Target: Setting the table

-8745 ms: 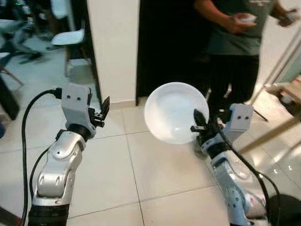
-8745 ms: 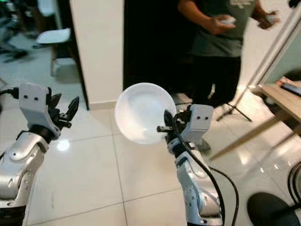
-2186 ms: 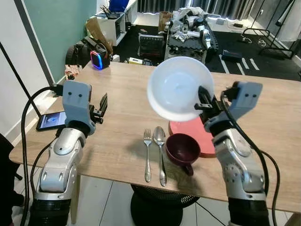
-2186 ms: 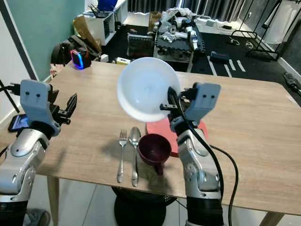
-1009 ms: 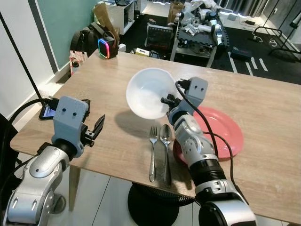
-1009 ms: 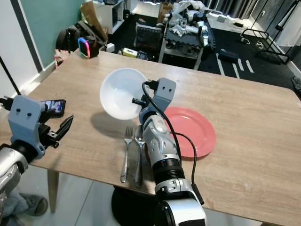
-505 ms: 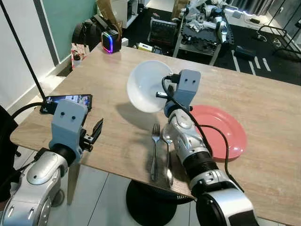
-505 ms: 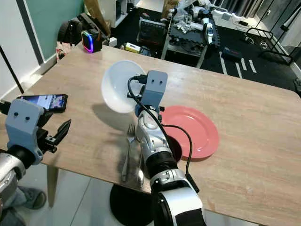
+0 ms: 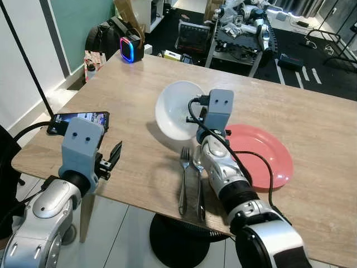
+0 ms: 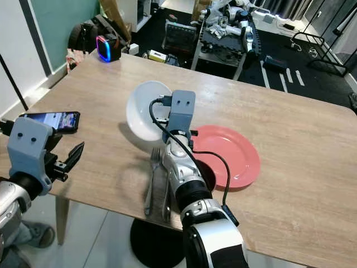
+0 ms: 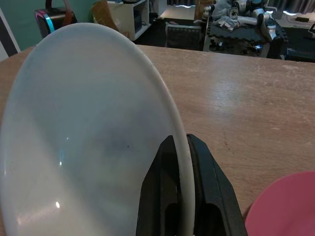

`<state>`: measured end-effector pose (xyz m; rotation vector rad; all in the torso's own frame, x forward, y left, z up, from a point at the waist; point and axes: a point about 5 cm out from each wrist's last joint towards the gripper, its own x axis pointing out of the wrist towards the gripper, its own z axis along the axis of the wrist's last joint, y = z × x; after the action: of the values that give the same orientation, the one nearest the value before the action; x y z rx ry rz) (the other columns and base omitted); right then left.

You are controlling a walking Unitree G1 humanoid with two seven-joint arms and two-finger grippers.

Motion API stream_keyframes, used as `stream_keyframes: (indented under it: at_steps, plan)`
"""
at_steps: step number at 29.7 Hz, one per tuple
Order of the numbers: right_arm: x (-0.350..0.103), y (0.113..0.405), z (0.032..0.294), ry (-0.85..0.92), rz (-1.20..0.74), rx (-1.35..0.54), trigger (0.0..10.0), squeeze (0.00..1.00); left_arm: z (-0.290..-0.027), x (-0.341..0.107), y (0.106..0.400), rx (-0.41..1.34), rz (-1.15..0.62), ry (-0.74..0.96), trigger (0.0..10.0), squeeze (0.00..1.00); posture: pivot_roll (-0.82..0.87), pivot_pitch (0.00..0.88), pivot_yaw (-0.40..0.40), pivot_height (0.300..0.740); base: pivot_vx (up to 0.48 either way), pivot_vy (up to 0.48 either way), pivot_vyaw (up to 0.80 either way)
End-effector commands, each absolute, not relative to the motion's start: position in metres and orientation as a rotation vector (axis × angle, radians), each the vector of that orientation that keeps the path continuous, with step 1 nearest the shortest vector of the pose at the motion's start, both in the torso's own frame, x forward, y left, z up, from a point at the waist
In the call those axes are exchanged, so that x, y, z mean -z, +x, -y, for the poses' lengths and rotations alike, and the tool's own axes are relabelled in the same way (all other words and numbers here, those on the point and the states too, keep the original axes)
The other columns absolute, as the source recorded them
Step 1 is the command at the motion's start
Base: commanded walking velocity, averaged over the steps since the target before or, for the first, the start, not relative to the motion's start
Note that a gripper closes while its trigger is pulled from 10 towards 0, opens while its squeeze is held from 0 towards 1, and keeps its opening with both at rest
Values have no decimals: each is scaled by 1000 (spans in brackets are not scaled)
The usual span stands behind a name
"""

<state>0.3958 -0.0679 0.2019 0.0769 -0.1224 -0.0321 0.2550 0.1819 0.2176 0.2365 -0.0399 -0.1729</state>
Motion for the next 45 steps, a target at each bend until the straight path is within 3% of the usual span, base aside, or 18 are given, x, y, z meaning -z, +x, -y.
stream_keyframes:
  at_steps: [1, 3, 4, 10, 11, 13, 16, 17, 18, 36, 45]
  plan:
    - [-203, 397, 72, 63, 134, 43, 10000, 439, -179, -218, 254, 179, 40, 236, 10000, 0, 302, 102, -48, 740, 0, 0, 0]
    - [-202, 398, 73, 59, 133, 42, 10000, 439, -179, -218, 254, 179, 40, 235, 10000, 0, 302, 102, -48, 740, 0, 0, 0]
    - [-202, 398, 73, 57, 133, 42, 10000, 886, -179, -218, 254, 179, 40, 234, 10000, 0, 300, 100, -47, 740, 0, 0, 0]
    - [-203, 399, 74, 52, 141, 50, 10000, 886, -179, -219, 255, 180, 39, 232, 10000, 0, 299, 98, -44, 740, 0, 0, 0]
    - [-203, 399, 75, 51, 142, 52, 10000, 941, -179, -219, 255, 180, 38, 232, 10000, 0, 298, 96, -43, 740, 0, 0, 0]
    - [-203, 399, 75, 51, 143, 52, 10000, 941, -179, -219, 255, 181, 38, 232, 10000, 0, 298, 96, -43, 740, 0, 0, 0]
    - [-205, 400, 76, 53, 152, 59, 10000, 886, -179, -219, 256, 182, 38, 232, 10000, 0, 296, 95, -42, 740, 0, 0, 0]
    - [-207, 400, 77, 54, 161, 63, 10000, 247, -178, -219, 256, 183, 39, 232, 10000, 0, 294, 93, -41, 740, 0, 0, 0]
    - [-210, 400, 78, 56, 174, 67, 10000, 0, -178, -219, 256, 184, 39, 231, 10000, 0, 292, 91, -40, 740, 0, 0, 0]
    - [-249, 400, 88, 105, 352, 64, 10000, 0, -176, -220, 262, 194, 52, 224, 10000, 0, 272, 69, -31, 740, 0, 0, 0]
    - [-268, 387, 110, 227, 433, -20, 10000, 0, -174, -219, 264, 197, 50, 200, 10000, 0, 234, 52, -19, 740, 0, 0, 0]
